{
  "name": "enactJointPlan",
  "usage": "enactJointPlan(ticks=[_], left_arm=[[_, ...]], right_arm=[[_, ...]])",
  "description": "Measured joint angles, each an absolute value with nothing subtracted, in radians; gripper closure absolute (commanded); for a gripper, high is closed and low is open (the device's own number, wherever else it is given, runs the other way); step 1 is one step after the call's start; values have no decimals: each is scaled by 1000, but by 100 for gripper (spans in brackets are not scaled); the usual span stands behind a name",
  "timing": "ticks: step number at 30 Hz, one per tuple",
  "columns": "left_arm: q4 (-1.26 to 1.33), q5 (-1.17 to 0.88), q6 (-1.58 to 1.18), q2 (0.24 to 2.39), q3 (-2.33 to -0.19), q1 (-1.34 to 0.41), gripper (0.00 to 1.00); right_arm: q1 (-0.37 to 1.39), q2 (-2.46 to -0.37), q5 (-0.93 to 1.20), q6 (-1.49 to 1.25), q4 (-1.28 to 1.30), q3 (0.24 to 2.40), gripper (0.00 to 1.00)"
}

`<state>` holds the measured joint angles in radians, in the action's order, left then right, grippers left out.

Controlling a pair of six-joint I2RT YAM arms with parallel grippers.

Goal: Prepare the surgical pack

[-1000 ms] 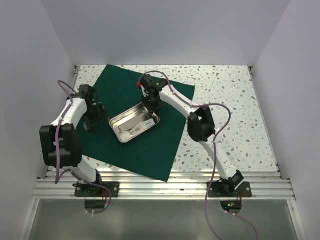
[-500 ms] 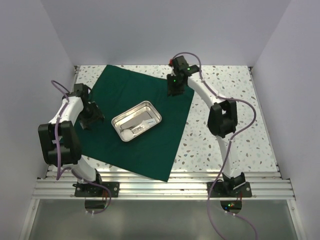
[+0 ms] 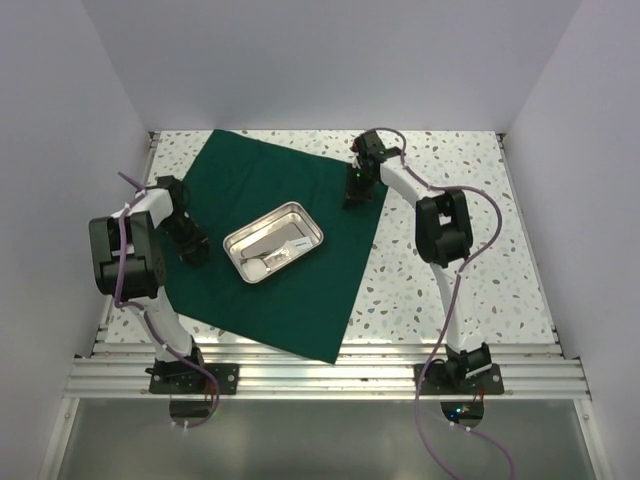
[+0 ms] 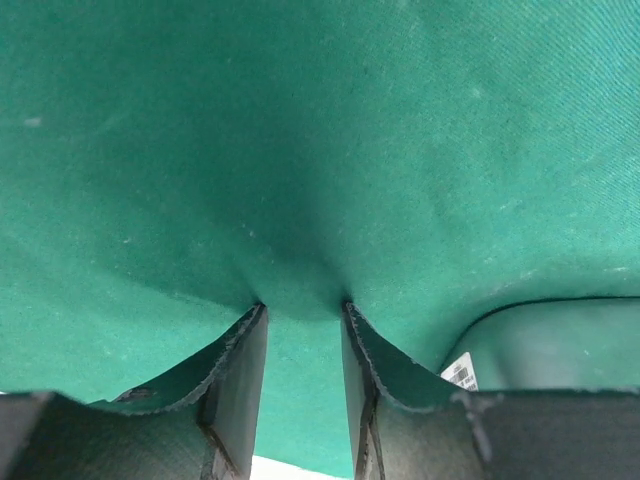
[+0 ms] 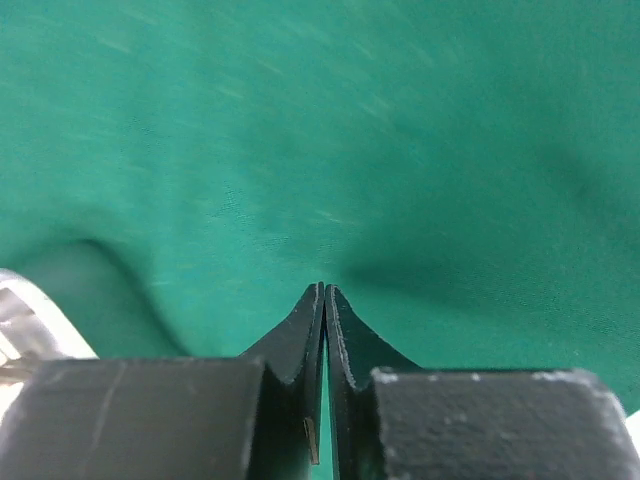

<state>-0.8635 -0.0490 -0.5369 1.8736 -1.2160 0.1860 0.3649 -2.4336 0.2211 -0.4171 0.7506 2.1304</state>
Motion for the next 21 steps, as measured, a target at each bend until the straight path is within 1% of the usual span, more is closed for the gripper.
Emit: enactJointPlan(ticks=[3, 9, 16, 21], left_arm=[[-890, -59, -535, 1903, -1248, 186, 59], [-950, -98, -530, 1981, -1343, 176, 57], [-1044, -117, -511, 2111, -1529, 89, 56], [-1085, -143, -504, 2182, -1642, 36, 56]], right_arm=[[335, -2420, 263, -458, 700, 2029, 97], [213, -2311, 324, -516, 600, 1806, 97], [100, -2173, 333, -545, 553, 1573, 96], [51, -2102, 326, -552, 551, 1463, 96]])
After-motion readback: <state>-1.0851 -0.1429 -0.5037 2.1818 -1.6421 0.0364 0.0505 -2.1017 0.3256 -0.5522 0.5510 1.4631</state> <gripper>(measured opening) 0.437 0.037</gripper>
